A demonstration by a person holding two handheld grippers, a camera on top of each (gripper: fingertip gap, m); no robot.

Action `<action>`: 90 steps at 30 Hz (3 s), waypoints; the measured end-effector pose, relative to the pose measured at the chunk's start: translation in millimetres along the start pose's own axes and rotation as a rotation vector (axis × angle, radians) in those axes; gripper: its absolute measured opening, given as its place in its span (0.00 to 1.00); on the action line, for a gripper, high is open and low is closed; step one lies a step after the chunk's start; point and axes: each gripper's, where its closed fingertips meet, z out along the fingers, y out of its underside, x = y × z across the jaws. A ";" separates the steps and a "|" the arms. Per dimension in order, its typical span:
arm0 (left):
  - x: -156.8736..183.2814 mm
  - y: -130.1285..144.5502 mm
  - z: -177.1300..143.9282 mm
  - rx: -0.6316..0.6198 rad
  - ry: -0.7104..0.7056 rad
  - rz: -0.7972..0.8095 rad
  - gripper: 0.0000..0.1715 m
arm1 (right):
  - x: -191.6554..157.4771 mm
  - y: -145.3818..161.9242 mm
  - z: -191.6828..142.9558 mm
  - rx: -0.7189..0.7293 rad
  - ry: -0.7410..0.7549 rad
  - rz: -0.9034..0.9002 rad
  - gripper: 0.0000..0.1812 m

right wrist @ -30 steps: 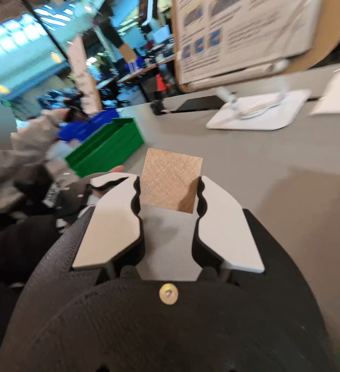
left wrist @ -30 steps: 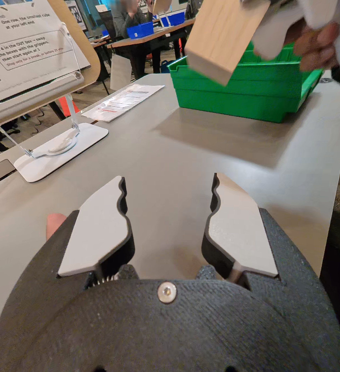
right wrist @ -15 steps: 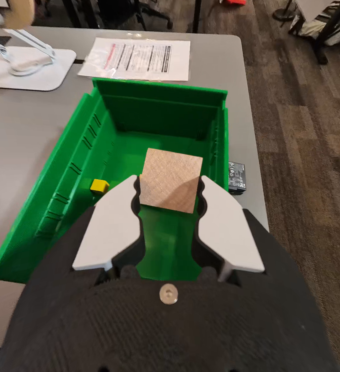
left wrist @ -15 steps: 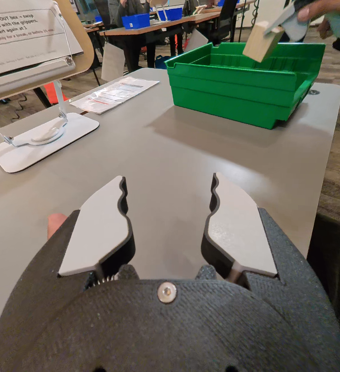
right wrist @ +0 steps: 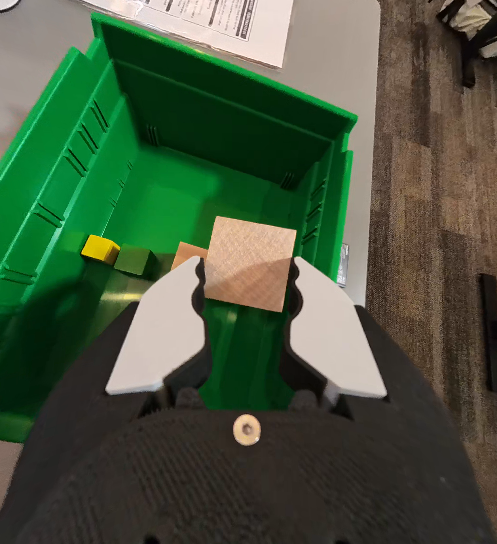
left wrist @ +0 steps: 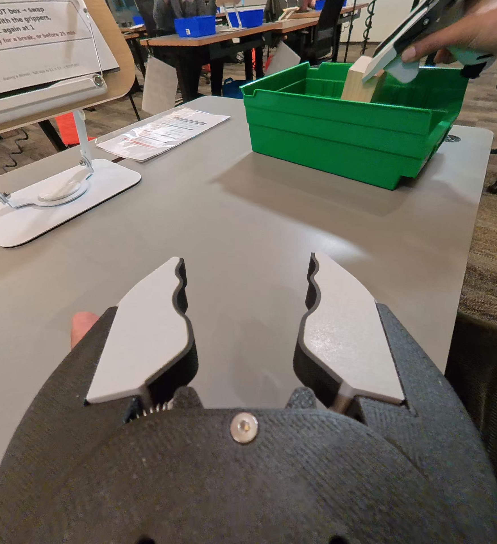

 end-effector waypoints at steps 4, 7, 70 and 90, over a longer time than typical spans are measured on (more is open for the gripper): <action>-1.1 0.4 -0.4 -0.001 -0.002 0.002 0.46 | 5.5 -6.2 -5.2 -0.018 -0.051 0.021 0.31; -0.8 0.3 0.0 -0.001 -0.002 0.002 0.46 | 5.1 -2.3 -4.6 -0.043 -0.075 0.007 0.31; 12.9 -0.4 1.4 -0.004 0.014 0.062 0.45 | -8.2 8.8 -0.3 -0.030 0.124 -0.049 0.28; 6.8 1.1 2.3 0.000 -0.017 0.074 0.43 | -60.4 37.7 38.2 -0.414 -0.387 -0.863 0.37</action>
